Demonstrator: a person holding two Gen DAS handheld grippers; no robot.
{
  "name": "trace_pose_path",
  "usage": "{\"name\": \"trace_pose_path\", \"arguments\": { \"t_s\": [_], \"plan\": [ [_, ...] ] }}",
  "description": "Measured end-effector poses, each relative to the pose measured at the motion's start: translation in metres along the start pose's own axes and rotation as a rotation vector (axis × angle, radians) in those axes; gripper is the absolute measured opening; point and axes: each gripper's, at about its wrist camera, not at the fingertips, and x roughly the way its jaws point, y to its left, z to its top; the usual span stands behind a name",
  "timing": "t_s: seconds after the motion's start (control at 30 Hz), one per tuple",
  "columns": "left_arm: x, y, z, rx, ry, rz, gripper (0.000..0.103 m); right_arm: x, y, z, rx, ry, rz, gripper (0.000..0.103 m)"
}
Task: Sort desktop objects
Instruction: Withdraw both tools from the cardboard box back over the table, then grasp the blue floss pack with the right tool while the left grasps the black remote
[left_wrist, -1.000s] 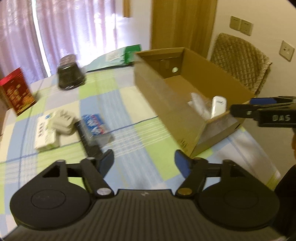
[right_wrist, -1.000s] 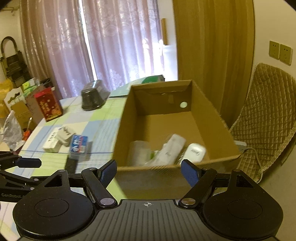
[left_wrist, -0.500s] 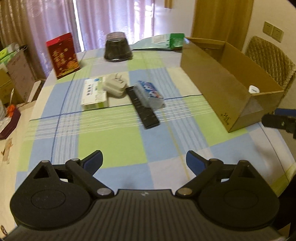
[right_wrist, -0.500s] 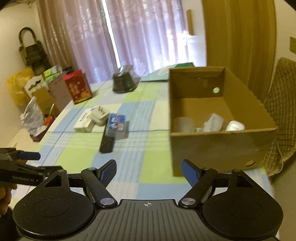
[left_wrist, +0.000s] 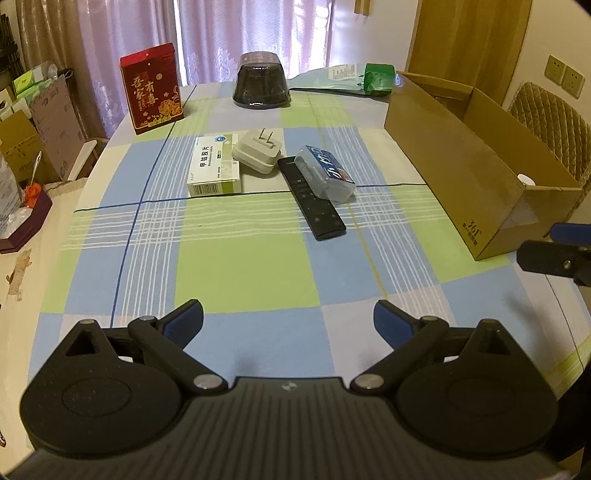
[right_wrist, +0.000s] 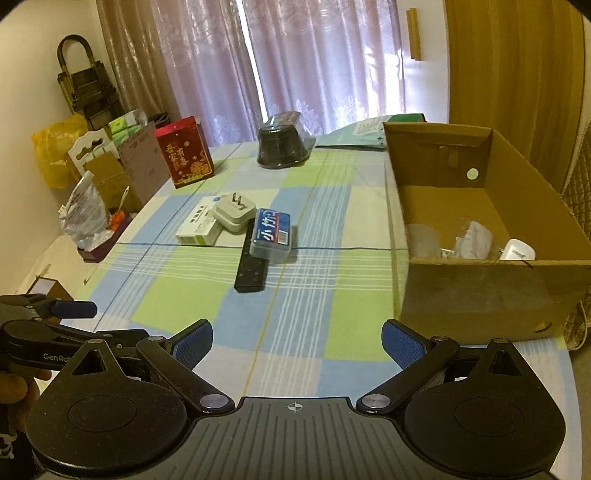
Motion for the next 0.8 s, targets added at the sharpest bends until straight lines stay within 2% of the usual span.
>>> {"name": "trace_pose_path", "arguments": {
  "t_s": [0.43, 0.67, 0.8],
  "plan": [
    [0.024, 0.006, 0.003, -0.024, 0.014, -0.007, 0.097, 0.03, 0.008, 0.017, -0.009, 0.016, 0.007, 0.1],
    [0.049, -0.005, 0.015, 0.016, -0.031, 0.011, 0.096, 0.057, 0.012, 0.042, -0.018, -0.002, 0.01, 0.1],
    [0.069, -0.016, 0.027, 0.041, -0.065, 0.001, 0.09, 0.084, 0.012, 0.061, -0.017, -0.003, 0.009, 0.1]
  ]
}}
